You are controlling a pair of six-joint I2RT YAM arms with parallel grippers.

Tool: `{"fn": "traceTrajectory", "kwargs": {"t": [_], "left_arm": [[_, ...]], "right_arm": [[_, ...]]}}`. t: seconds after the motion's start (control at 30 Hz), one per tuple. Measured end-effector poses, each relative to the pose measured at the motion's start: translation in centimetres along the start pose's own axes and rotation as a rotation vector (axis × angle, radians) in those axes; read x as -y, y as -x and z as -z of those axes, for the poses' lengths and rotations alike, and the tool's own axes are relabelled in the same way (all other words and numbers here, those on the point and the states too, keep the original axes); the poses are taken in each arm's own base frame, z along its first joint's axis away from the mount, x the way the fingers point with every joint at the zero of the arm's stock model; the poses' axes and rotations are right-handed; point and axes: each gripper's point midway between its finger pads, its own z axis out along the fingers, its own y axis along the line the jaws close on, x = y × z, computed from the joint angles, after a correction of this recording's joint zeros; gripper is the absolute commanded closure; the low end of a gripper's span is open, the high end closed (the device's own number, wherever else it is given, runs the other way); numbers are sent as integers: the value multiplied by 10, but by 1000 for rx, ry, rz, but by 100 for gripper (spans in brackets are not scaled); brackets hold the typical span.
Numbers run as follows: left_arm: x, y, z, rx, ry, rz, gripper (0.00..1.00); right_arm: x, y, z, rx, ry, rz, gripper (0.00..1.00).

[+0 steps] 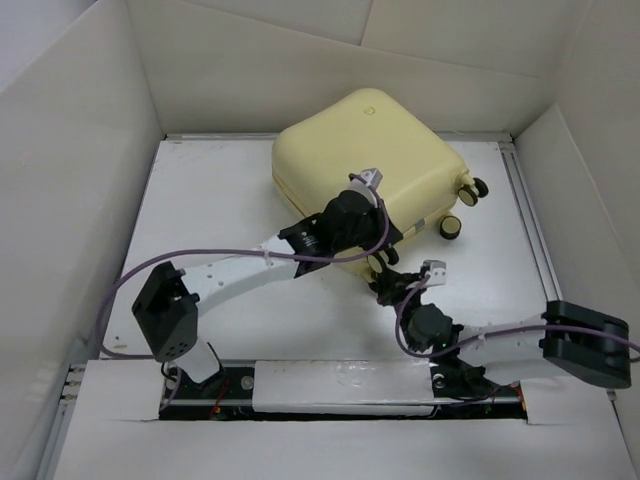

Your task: Pack the luggage

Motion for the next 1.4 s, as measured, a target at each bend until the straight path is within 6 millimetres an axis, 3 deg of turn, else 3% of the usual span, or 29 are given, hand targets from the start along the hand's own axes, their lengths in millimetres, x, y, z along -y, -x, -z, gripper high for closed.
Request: {"fn": "traceTrajectory", "kwargs": {"t": [0.07,0.23,0.33,0.43,0.5,0.57,0.6,0.73,0.83,0.9,1.1,1.2,1.3,1.33,1.37,1.4], "left_arm": [[14,11,-12,20,-40,20,100],[39,27,-32,27,-97,42,100],[47,33,-29,28,-113,39,100],[46,39,-17,42,-88,7,97],[38,42,6,70,-59,-17,89],[18,42,44,112,-29,-24,75],[7,42,66,135,-15,-27,72],[-36,42,143,273,36,3,76],[-57,21,172,307,34,20,75],[-68,2,172,281,39,28,72],[-112,-59,131,86,148,25,77],[-118,-75,114,16,167,18,80],[-116,-76,109,7,153,19,80],[-112,-74,108,16,138,20,80],[-109,-72,108,24,123,20,80],[-108,-71,108,24,120,18,80]], "right_arm": [[-9,-12,6,-15,10,17,100],[-57,-47,12,-48,59,125,100],[-84,-64,14,-56,90,146,100],[-90,-76,20,-70,116,156,100],[-86,-75,24,-76,129,150,100],[-80,-68,25,-81,148,118,100],[-80,-61,25,-80,158,91,100],[-80,-34,22,-66,168,10,100],[-76,-25,21,-67,170,4,100],[-72,-17,21,-61,166,-3,100],[-71,-15,22,-72,167,-14,100],[-73,-20,23,-87,175,-26,100],[-76,-33,24,-119,197,-21,99],[-77,-38,25,-132,202,-23,91],[-79,-43,25,-145,207,-28,72],[-79,-48,25,-155,205,-31,64]]}}
